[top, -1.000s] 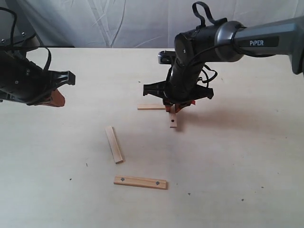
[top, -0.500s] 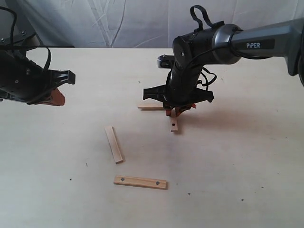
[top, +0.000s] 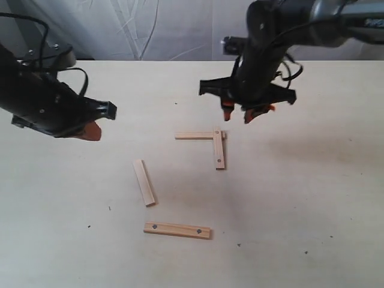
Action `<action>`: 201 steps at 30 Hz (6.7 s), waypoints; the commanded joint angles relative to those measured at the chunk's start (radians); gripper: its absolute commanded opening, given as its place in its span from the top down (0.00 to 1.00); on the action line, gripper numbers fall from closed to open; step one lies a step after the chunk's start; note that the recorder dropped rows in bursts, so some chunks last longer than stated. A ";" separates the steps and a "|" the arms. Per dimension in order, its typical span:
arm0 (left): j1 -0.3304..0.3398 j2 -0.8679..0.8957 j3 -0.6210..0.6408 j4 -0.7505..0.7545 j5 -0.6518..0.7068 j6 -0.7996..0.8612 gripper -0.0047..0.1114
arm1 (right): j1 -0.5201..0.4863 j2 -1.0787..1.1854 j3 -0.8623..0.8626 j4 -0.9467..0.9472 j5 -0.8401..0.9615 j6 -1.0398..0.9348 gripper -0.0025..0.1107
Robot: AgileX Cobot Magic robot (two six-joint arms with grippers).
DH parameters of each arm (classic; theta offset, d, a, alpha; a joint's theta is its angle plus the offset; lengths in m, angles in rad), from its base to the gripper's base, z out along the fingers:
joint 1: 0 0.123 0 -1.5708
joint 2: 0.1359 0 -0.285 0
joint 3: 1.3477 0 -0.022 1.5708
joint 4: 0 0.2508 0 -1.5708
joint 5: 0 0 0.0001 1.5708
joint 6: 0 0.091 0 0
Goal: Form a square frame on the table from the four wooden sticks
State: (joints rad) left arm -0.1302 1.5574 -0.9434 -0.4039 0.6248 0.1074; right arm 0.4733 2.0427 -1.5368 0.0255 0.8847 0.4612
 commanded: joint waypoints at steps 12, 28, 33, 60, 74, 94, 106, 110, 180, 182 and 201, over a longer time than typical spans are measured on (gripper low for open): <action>-0.515 0.071 -0.002 0.983 -0.099 -1.268 0.96 | -0.263 -0.207 -0.002 0.092 0.194 -0.251 0.60; -0.502 0.299 -0.002 1.029 -0.158 -1.548 0.54 | -0.263 -0.207 -0.002 0.102 0.186 -0.265 0.60; -0.500 0.325 -0.002 1.021 -0.153 -1.565 0.54 | -0.263 -0.207 -0.002 0.104 0.181 -0.272 0.60; -0.498 0.369 -0.291 0.950 -0.194 -1.215 0.96 | -0.358 -0.203 -0.002 0.110 0.191 -0.288 0.60; -0.479 0.513 -0.365 0.905 -0.193 -1.204 0.96 | -0.384 -0.202 -0.002 0.127 0.165 -0.327 0.60; -0.479 0.548 -0.365 0.903 -0.196 -1.202 0.96 | -0.384 -0.202 -0.002 0.144 0.181 -0.338 0.60; -0.479 0.522 -0.365 0.906 -0.207 -1.202 0.70 | -0.384 -0.202 -0.002 0.163 0.153 -0.335 0.60; -0.477 0.471 -0.365 0.921 -0.176 -1.202 0.66 | -0.376 -0.202 -0.002 0.185 0.149 -0.337 0.60; 0.068 0.076 -0.162 -0.014 0.137 0.150 0.96 | 0.215 -0.092 0.075 0.100 0.001 -1.037 0.98; 0.068 0.076 -0.162 -0.014 0.137 0.150 0.96 | 0.204 -0.086 0.075 0.060 -0.007 -1.131 0.98; 0.068 0.076 -0.162 -0.033 0.111 0.150 0.96 | 0.201 0.101 0.075 -0.020 -0.140 -1.341 0.98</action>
State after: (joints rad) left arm -0.0673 1.6400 -1.1107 -0.4226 0.7433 0.2576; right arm 0.6809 2.1394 -1.4579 0.0071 0.7631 -0.8679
